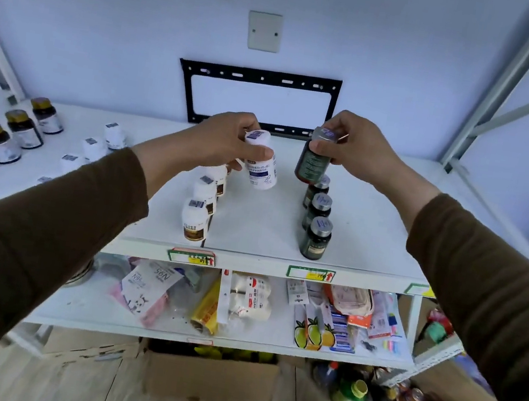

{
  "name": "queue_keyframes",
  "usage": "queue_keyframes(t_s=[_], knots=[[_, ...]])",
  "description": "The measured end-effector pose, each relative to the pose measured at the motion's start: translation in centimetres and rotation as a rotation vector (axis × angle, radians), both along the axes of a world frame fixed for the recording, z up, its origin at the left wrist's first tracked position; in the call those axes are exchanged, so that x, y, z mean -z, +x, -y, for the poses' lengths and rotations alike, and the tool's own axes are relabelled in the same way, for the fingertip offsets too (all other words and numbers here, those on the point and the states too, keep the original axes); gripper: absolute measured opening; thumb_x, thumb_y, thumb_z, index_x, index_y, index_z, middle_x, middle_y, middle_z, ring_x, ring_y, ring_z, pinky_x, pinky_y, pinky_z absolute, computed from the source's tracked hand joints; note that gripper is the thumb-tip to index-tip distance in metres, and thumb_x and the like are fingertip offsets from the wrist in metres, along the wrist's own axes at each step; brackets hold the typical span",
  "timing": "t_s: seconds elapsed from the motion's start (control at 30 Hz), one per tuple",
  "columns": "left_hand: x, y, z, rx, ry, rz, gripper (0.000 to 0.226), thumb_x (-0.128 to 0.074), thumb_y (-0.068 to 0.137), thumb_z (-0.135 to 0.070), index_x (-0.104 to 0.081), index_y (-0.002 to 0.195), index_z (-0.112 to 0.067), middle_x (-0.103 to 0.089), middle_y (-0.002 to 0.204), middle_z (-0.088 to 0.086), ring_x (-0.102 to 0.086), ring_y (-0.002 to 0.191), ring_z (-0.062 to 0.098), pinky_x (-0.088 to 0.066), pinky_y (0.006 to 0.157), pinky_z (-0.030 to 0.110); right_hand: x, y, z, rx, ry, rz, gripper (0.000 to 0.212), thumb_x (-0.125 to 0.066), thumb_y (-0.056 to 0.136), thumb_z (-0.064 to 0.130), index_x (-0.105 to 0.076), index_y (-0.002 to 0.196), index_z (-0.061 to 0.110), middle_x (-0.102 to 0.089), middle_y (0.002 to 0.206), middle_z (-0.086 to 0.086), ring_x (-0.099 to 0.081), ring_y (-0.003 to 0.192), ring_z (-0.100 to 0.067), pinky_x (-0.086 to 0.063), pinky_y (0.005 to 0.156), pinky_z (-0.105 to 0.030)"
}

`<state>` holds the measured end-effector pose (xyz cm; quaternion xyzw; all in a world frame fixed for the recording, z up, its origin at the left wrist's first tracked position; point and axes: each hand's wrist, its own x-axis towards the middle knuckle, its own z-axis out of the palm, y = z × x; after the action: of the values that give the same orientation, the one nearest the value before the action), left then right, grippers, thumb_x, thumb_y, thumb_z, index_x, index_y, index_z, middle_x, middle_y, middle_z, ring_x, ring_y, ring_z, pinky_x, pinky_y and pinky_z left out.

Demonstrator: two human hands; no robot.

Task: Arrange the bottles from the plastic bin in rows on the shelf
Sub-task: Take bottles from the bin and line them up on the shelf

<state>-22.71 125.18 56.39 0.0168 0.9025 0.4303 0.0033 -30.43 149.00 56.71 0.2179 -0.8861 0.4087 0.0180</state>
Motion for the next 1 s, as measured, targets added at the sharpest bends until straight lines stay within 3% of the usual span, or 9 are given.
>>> queue_keyframes(t_s=[0.17,0.3,0.43,0.63,0.77,1.0], knots=[[0.9,-5.1,-0.2,0.024,-0.020,-0.003,0.033,-0.074,0.086,-0.041,-0.061,0.105,-0.017,-0.072,0.104,-0.002,-0.070,0.085,0.016,-0.060,0.075,0.030,1.3,-5.1,0.2,0.053,0.028,0.050,0.040,-0.078,0.077,0.037,-0.059,0.102,0.012,-0.065,0.104,-0.003,-0.066,0.095,-0.025,-0.058,0.082,-0.047],[1.6,-9.1,-0.5,0.018,-0.035,0.018,0.036,-0.073,0.087,-0.040,-0.060,0.107,-0.014,-0.071,0.110,0.003,-0.069,0.098,0.021,-0.060,0.082,0.036,2.5,-9.9,0.5,0.084,0.089,0.033,0.047,-0.078,0.074,0.044,-0.056,0.102,0.013,-0.064,0.103,-0.002,-0.066,0.093,-0.025,-0.058,0.079,-0.043],[2.4,-12.4,-0.8,0.001,-0.076,0.025,0.033,-0.072,0.088,-0.039,-0.059,0.106,-0.015,-0.069,0.112,0.004,-0.067,0.101,0.022,-0.060,0.084,0.039,4.0,-14.2,1.0,0.105,0.196,-0.005,0.048,-0.075,0.075,0.046,-0.053,0.103,0.014,-0.062,0.098,-0.002,-0.061,0.086,-0.023,-0.047,0.062,-0.029],[4.0,-15.3,-0.9,-0.039,-0.092,0.049,0.036,-0.074,0.085,-0.045,-0.058,0.108,-0.022,-0.068,0.105,0.004,-0.068,0.092,0.019,-0.061,0.079,0.036,6.8,-18.4,1.8,0.083,0.369,-0.051,0.045,-0.071,0.079,0.043,-0.058,0.116,0.023,-0.059,0.103,0.005,-0.055,0.091,-0.018,-0.045,0.076,-0.030],[4.7,-16.7,-0.7,-0.026,-0.119,0.055,0.035,-0.075,0.083,-0.047,-0.056,0.104,-0.025,-0.066,0.100,0.001,-0.067,0.086,0.016,-0.061,0.074,0.033,8.4,-19.7,2.1,0.080,0.532,-0.037,0.038,-0.071,0.077,0.049,-0.060,0.099,0.021,-0.065,0.098,0.001,-0.059,0.090,-0.021,-0.044,0.073,-0.031],[5.6,-18.1,-0.6,-0.012,-0.125,0.094,0.041,-0.075,0.083,-0.046,-0.058,0.109,-0.019,-0.070,0.104,0.005,-0.069,0.092,0.022,-0.061,0.080,0.042,10.2,-20.0,2.6,0.075,0.672,-0.011,0.041,-0.072,0.075,0.050,-0.060,0.094,0.016,-0.066,0.099,-0.003,-0.061,0.092,-0.025,-0.051,0.077,-0.034]])
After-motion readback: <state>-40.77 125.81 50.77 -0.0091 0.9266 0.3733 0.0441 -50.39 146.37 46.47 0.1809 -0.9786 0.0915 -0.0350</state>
